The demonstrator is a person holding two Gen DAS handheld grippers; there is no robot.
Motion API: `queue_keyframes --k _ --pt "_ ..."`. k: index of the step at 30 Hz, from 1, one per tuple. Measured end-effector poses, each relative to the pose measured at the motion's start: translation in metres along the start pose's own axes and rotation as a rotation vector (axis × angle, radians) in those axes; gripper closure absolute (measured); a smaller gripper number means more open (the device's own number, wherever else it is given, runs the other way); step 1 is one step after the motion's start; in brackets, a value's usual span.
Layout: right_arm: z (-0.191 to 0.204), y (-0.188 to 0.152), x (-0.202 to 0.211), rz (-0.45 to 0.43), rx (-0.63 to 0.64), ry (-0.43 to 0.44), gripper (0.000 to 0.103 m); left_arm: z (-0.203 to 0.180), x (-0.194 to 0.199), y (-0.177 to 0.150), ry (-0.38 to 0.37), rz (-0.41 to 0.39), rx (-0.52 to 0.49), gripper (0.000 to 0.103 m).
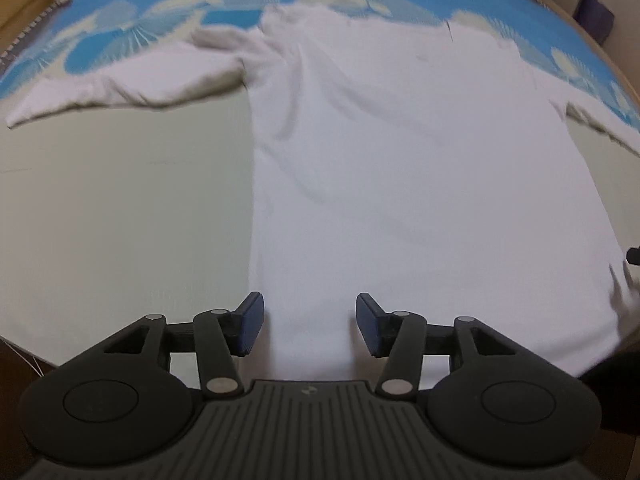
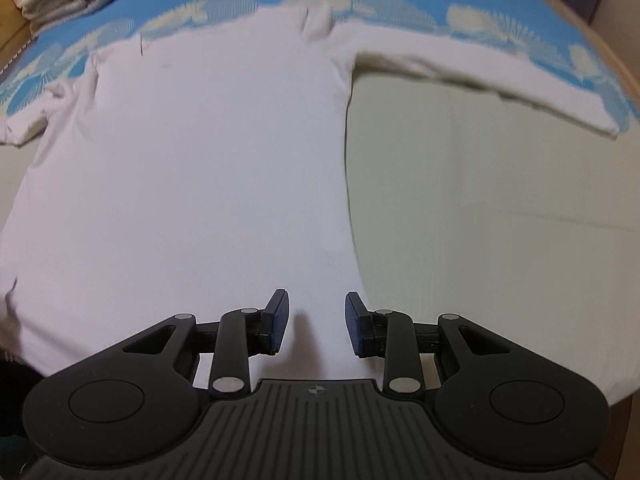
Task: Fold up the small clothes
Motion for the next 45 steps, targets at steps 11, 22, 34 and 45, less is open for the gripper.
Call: queue_keyframes --k 11,22,34,45 --pt "-0.018 0.044 0.008 -0.207 -0.071 -0.081 0.071 0.014 0.047 0.039 0.094 -0.210 0.122 0.033" --pt "0.007 0.086 0.022 -0.278 -0.120 -0.047 0.070 0.070 0.126 0.134 0.134 -0.390 0.216 0.020" --pt "0.055 0.163 0.105 -0.360 -0.016 -0.016 0.067 0.225 0.032 0.230 0.002 -0.252 0.583 0.094" --pt "0.113 0.248 0.042 -0.355 0.099 0.053 0.079 0.303 -0.013 0.237 -0.068 -0.251 0.824 0.085"
Point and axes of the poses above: each gripper's, at about its wrist camera, not at the fingertips, and x roughly against the way its jaws point, z to its left, y to its top, the point moved 10 cm from there along -x, roughly the way its jaws point, and after that the axes turned 15 degrees about z, right-handed, at the moved point
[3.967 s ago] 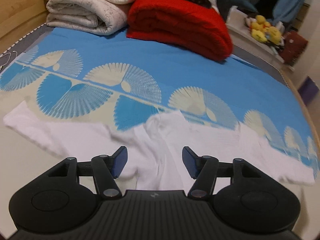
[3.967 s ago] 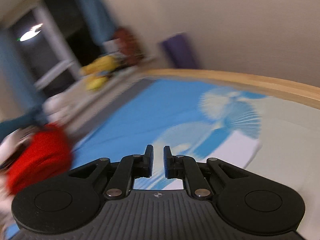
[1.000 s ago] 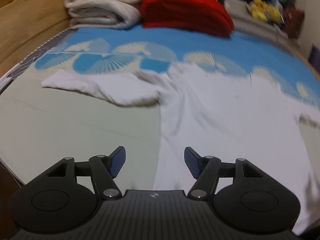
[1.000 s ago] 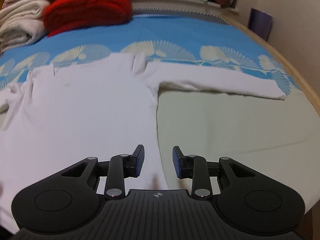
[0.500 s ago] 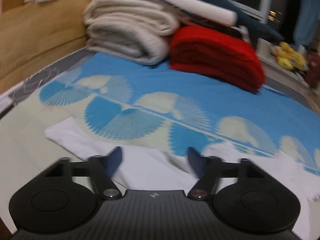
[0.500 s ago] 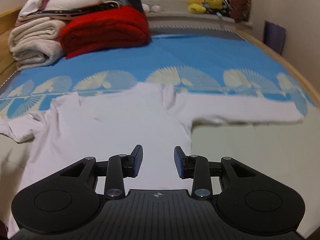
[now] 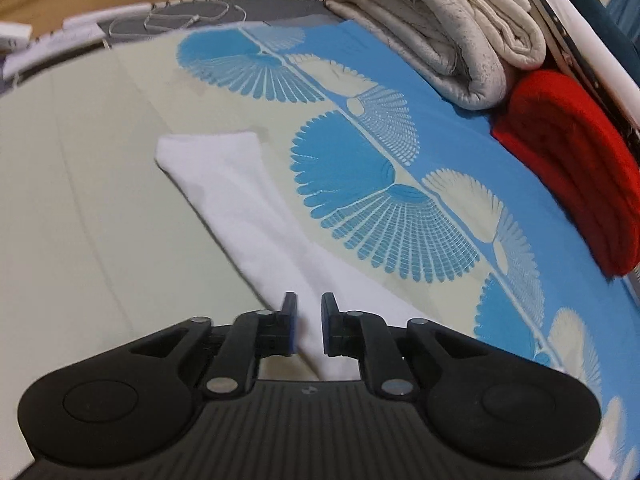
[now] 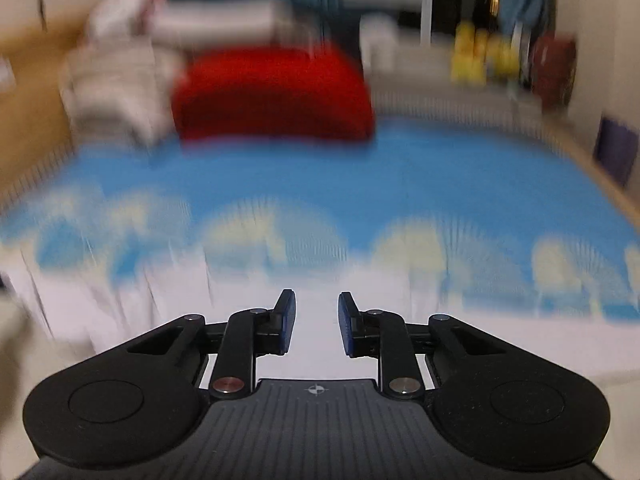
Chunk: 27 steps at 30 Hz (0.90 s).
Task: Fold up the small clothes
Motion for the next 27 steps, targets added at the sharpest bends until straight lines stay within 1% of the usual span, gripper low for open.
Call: queue_keyframes --k 2,3,4,5,6,8,10,12,13,14,15,16,17,19,20,22,23,24,25,27 --pt "0.011 -0.003 -0.020 0.058 -0.040 0.111 0.079 -0.001 -0.004 0.005 0.002 -0.003 -0.009 0.073" --pt "0.017 -0.001 -0.028 0.077 -0.045 0.139 0.079 -0.002 -0.006 0.005 0.009 -0.006 -0.014 0.070" --pt "0.020 0.001 -0.032 0.079 -0.039 0.145 0.079 -0.004 -0.009 0.006 0.015 -0.011 -0.012 0.066" --pt "0.023 0.004 -0.036 0.073 -0.026 0.141 0.079 -0.004 -0.014 0.007 0.021 -0.012 -0.002 0.063" --pt "0.023 0.005 -0.040 0.073 -0.016 0.126 0.078 -0.005 -0.018 0.008 0.025 -0.003 0.011 0.063" --pt "0.019 0.002 -0.048 0.109 -0.026 0.109 0.078 -0.010 -0.027 0.009 0.026 0.006 0.020 0.063" --pt "0.016 -0.001 -0.055 0.157 -0.067 0.130 0.078 -0.019 -0.035 0.011 0.039 0.005 0.000 0.063" --pt "0.015 -0.004 -0.059 0.180 -0.093 0.144 0.078 -0.027 -0.042 0.008 0.077 0.008 -0.037 0.063" --pt "0.014 -0.005 -0.060 0.186 -0.097 0.139 0.078 -0.028 -0.046 0.006 0.117 0.014 -0.057 0.063" --pt "0.013 -0.006 -0.061 0.189 -0.099 0.133 0.078 -0.027 -0.051 0.003 0.181 0.024 -0.078 0.066" --pt "0.012 -0.007 -0.061 0.191 -0.102 0.130 0.078 -0.025 -0.054 0.002 0.235 0.029 -0.090 0.072" --pt "0.012 -0.009 -0.062 0.194 -0.103 0.130 0.078 -0.020 -0.056 0.000 0.290 0.036 -0.092 0.089" --pt "0.011 -0.009 -0.062 0.196 -0.105 0.131 0.078 -0.016 -0.057 -0.001 0.313 0.040 -0.081 0.101" --pt "0.008 -0.011 -0.061 0.198 -0.102 0.128 0.078 -0.011 -0.050 0.000 0.308 0.020 -0.037 0.101" --pt "0.007 -0.012 -0.061 0.198 -0.099 0.124 0.078 -0.012 -0.043 0.002 0.313 -0.008 -0.033 0.101" --pt "0.003 -0.015 -0.060 0.201 -0.099 0.112 0.078 -0.022 -0.028 0.006 0.336 -0.068 -0.057 0.102" --pt "0.001 -0.017 -0.060 0.204 -0.102 0.107 0.078 -0.032 -0.017 0.008 0.332 -0.108 -0.078 0.102" --pt "-0.002 -0.019 -0.060 0.209 -0.106 0.102 0.078 -0.044 -0.006 0.008 0.314 -0.141 -0.103 0.102" --pt "-0.006 -0.021 -0.061 0.212 -0.112 0.096 0.078 -0.061 0.005 0.007 0.279 -0.175 -0.135 0.102" --pt "-0.013 -0.024 -0.061 0.217 -0.130 0.089 0.078 -0.114 0.036 -0.004 0.141 -0.247 -0.252 0.102"
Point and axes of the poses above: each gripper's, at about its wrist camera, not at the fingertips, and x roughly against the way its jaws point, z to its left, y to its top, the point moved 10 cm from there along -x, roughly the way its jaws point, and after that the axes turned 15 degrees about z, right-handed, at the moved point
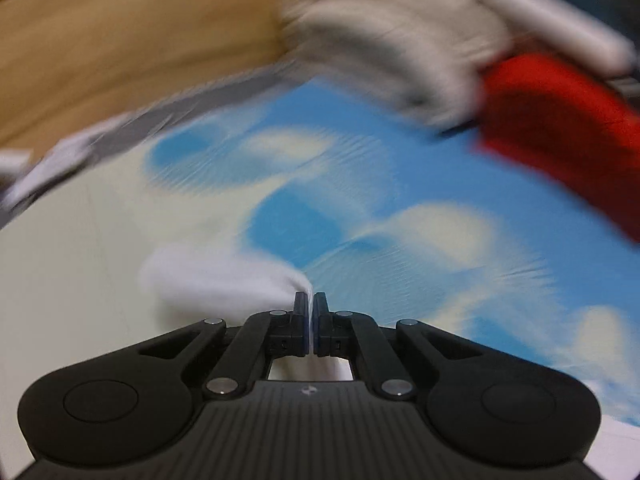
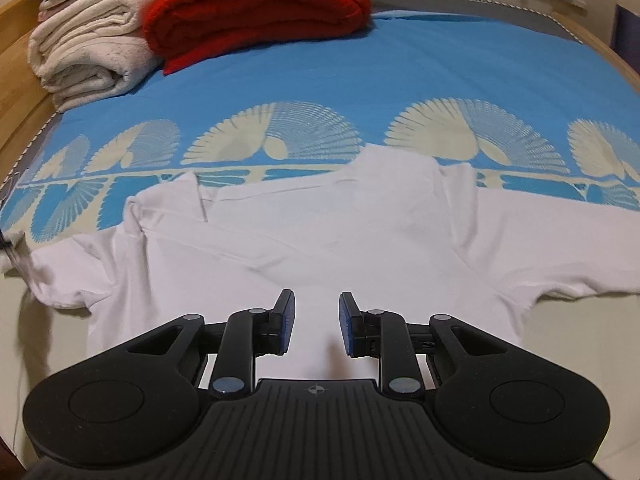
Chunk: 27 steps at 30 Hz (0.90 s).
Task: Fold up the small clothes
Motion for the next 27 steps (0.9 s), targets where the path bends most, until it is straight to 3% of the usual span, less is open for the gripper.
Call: queue_keyframes --k 3,5,6,7,8,9,11,13,21,23,27 --pt "-0.014 -0.001 0.000 0.002 -0.057 0.010 0.078 -0.090 0.071 -0.012 -0.288 -0.124 -0.208 0.102" --pt "-0.025 -0.001 -0.001 0.006 -0.112 0.029 0.078 -0.152 0.116 -0.048 -0.513 -0.144 -0.394 0.101" --pt "-0.031 -0.002 -0.002 0.009 -0.146 0.042 0.078 -0.177 0.130 -0.071 -0.609 -0.108 -0.475 0.100" --pt "-0.035 -0.002 -0.003 0.012 -0.176 0.052 0.078 -0.203 0.136 -0.102 -0.701 -0.019 -0.569 0.094" --pt "-0.040 -0.002 -0.005 0.014 -0.213 0.066 0.078 -0.223 0.135 -0.136 -0.762 0.109 -0.674 0.072" --pt "-0.045 -0.002 -0.006 0.016 -0.245 0.077 0.078 -0.235 0.130 -0.165 -0.769 0.203 -0.767 0.068" --pt "-0.056 -0.004 -0.011 0.028 -0.322 0.099 0.078 -0.242 0.117 -0.198 -0.665 0.234 -0.910 0.066" --pt "-0.064 -0.007 -0.019 0.056 -0.389 0.125 0.078 -0.237 0.099 -0.201 -0.585 0.288 -0.927 0.066" --pt "-0.083 -0.010 -0.043 0.084 -0.555 0.189 0.078 -0.152 0.007 -0.113 -0.236 0.384 -0.429 0.066" --pt "-0.088 -0.002 -0.045 0.052 -0.590 0.223 0.078 -0.132 -0.003 -0.100 -0.195 0.394 -0.332 0.066" --pt "-0.100 0.028 -0.054 -0.043 -0.606 0.236 0.076 -0.119 -0.010 -0.080 -0.196 0.391 -0.253 0.066"
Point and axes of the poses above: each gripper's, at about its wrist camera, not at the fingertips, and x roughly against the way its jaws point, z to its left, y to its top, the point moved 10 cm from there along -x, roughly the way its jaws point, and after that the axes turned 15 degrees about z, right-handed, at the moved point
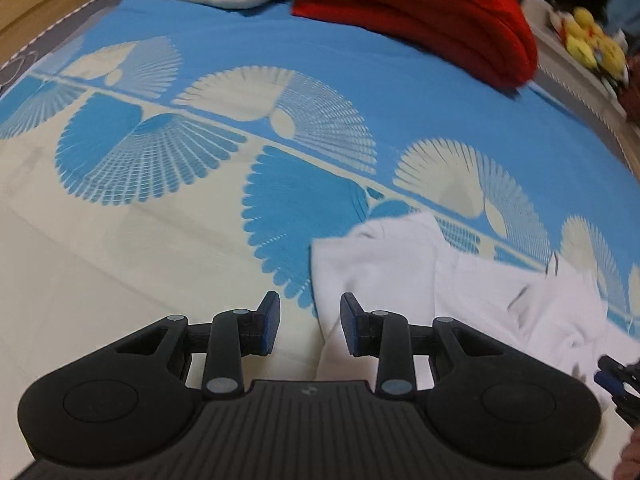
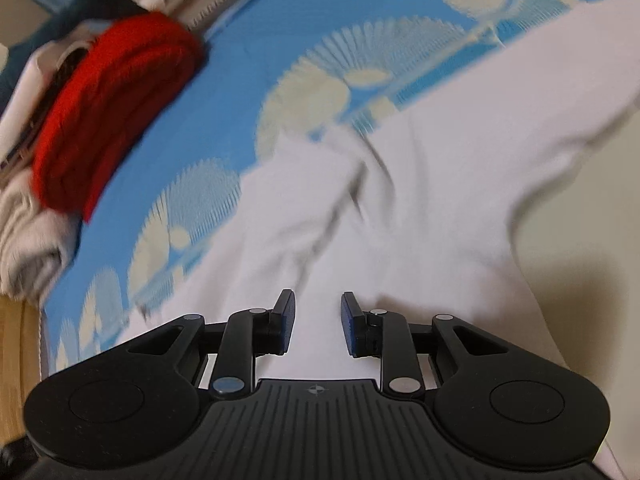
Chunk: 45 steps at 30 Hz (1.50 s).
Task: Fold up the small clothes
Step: 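Grasp the shirt side with the right tool and fold it toward the middle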
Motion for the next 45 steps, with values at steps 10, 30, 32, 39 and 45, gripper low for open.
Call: queue_keyframes --k 10,30,32,39,45 --pt "-0.009 0.050 -0.049 -0.049 0.007 -0.042 0.089 0.004 0.007 -0.011 -0.017 0.013 -0.029 0.066" --pt "-0.074 0.008 0.044 -0.102 -0.204 -0.314 0.076 -0.012 -0.001 -0.031 -0.013 0.052 -0.174 0.066" --pt "-0.060 0.019 0.050 -0.164 -0.149 -0.283 0.076 -0.020 -0.009 -0.038 -0.018 0.072 -0.216 0.066" --pt "-0.101 0.049 0.052 -0.158 -0.301 -0.243 0.073 -0.013 -0.070 -0.075 0.102 0.230 -0.409 0.055" --pt "-0.087 0.059 0.014 -0.001 -0.156 -0.148 0.058 -0.007 -0.052 -0.070 0.238 0.173 -0.506 0.044"
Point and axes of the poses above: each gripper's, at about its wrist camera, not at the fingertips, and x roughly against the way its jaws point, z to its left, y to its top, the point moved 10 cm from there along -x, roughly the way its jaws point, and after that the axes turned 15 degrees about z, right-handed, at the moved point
